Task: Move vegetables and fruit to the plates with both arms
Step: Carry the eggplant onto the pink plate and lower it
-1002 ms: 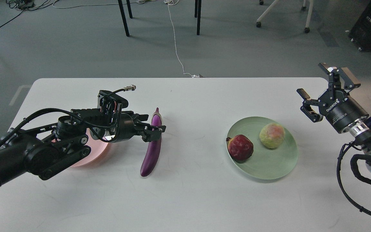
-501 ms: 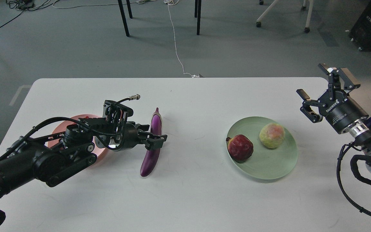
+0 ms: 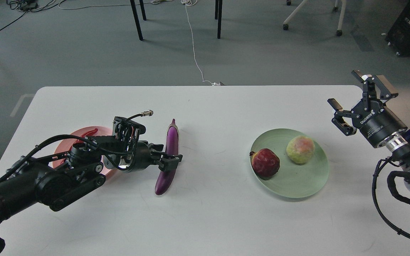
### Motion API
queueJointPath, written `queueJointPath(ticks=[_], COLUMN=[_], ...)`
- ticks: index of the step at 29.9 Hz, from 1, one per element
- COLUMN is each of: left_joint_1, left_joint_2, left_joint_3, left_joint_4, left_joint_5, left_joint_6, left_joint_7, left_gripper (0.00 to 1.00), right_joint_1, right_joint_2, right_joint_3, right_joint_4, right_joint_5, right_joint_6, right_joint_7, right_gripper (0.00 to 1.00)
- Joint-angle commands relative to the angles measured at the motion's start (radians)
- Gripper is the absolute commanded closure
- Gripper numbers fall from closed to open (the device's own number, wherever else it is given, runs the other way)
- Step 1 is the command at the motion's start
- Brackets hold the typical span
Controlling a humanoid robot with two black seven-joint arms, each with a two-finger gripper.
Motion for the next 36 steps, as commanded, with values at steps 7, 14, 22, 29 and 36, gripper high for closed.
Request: queueJointPath(ticks=[7,14,22,29,36], left_joint_1=[-0.002,-0.01,0.045,0.089,0.131], left_joint_2=[0.08,0.282,0.5,0.54,0.563], left_joint_3=[-0.007,-0.053,-0.05,-0.05,-0.054], left_joint_4=[-0.077,-0.216,-0.234,-0.247,-0.244], left_joint_5=[-0.047,-0.063,-0.071,-0.091,-0.099], left_joint_6=[-0.005,-0.002,0.007,0.021,0.024], left_joint_7=[0.02,0.008,-0.066,-0.072,-0.095], left_gripper=[0.92,0.91,0.88,0.77,0.26], right_joint_1=[-0.004,-0.004,-0.006,-0.006,-0.009], right_joint_2=[0.0,0.0,0.005,0.012,0.003], right_joint_3=[0.0,0.001,0.001,0.001,0.001], right_joint_4=[0.0,0.0,0.005,0.006,0.022], right_joint_5=[-0.001,-0.001,-0.004,-0.005,-0.005], right_joint_6=[0.0,0.0,0.0,0.0,0.0], right_joint_7=[0.0,0.0,0.0,0.0,0.0], right_gripper=[0.02,0.02,0.02,0.02,0.02])
